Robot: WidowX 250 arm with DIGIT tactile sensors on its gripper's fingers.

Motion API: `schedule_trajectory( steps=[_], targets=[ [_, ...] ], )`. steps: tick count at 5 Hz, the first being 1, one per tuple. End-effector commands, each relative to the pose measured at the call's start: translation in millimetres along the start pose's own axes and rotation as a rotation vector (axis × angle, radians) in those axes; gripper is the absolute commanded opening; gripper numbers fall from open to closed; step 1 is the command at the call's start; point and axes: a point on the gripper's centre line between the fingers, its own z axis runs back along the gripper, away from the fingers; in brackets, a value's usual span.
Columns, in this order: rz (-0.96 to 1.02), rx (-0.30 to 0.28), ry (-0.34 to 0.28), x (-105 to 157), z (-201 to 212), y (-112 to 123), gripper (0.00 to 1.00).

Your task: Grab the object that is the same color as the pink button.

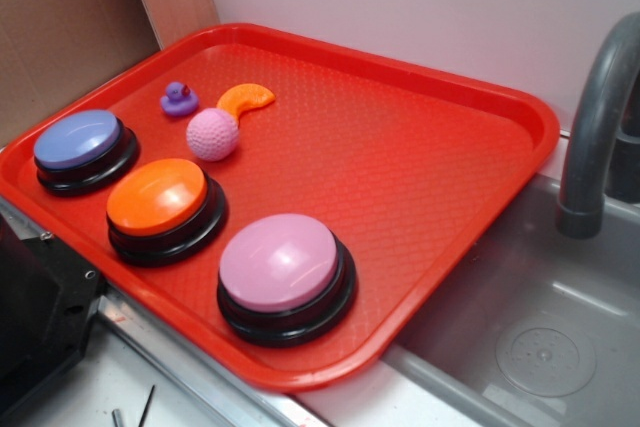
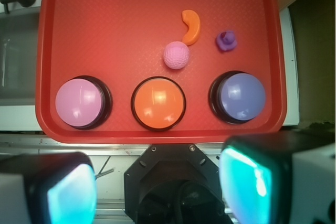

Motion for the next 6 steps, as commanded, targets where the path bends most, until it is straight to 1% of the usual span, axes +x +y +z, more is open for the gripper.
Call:
schedule_trajectory(
  steps=[1, 2, 3, 4, 5, 6],
  targets=[
    [0.000, 0.000, 0.000, 0, 0, 0, 1.00],
    [0.154, -0.050, 0.013, 13, -9, 10, 1.00],
    [0.333, -0.051, 0.031, 31, -24, 20, 1.00],
    [0.428, -0.048, 0.045, 55, -53, 29, 1.00],
    [0.492, -0.006, 0.015, 69, -75, 33, 1.00],
    [0.574, 0.021, -0.006, 82, -114, 31, 1.00]
  ],
)
